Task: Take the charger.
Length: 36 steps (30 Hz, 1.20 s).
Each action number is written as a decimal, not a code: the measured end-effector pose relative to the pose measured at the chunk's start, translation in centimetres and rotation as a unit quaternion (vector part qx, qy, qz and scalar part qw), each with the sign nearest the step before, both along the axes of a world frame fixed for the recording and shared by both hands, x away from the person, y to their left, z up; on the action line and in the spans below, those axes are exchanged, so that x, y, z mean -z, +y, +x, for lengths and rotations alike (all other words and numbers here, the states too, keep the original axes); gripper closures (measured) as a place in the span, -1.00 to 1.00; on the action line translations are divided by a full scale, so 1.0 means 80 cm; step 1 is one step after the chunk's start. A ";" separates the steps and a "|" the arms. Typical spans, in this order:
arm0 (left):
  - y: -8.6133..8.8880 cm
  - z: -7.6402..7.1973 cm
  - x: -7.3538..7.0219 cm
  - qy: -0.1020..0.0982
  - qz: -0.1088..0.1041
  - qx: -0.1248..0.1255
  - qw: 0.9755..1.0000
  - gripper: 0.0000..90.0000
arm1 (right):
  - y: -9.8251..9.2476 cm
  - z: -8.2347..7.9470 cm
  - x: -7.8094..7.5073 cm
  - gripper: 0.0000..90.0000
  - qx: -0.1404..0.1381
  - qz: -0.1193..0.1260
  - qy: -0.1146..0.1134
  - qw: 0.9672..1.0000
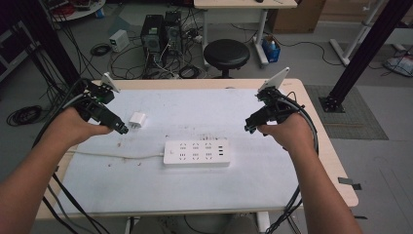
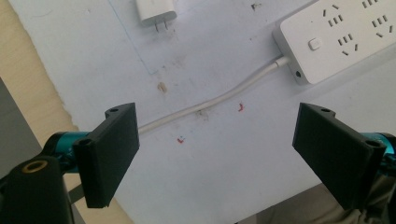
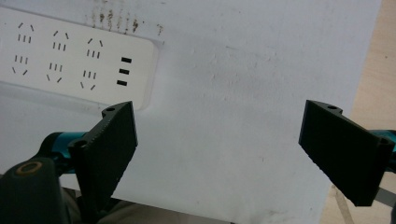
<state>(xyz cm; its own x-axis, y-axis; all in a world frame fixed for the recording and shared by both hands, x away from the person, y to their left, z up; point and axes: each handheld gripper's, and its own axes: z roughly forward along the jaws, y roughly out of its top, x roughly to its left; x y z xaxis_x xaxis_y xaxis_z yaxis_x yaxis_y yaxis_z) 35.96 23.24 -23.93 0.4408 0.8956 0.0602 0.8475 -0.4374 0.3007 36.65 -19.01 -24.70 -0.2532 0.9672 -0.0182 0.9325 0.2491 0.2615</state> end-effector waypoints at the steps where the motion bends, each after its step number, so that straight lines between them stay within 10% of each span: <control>1: 0.000 0.000 -0.001 -0.001 0.001 -0.001 1.000 -0.67 | 0.000 0.000 0.000 -0.75 0.000 0.000 0.000 1.000; 17: -0.005 0.009 0.005 -0.002 0.004 0.002 1.000 -0.67 | 0.000 -0.002 -0.001 -0.75 -0.004 0.000 0.002 1.000; 36: -0.014 0.046 0.064 0.015 0.013 -0.002 1.000 -0.67 | -0.002 -0.011 0.000 -0.75 -0.007 -0.001 0.000 1.000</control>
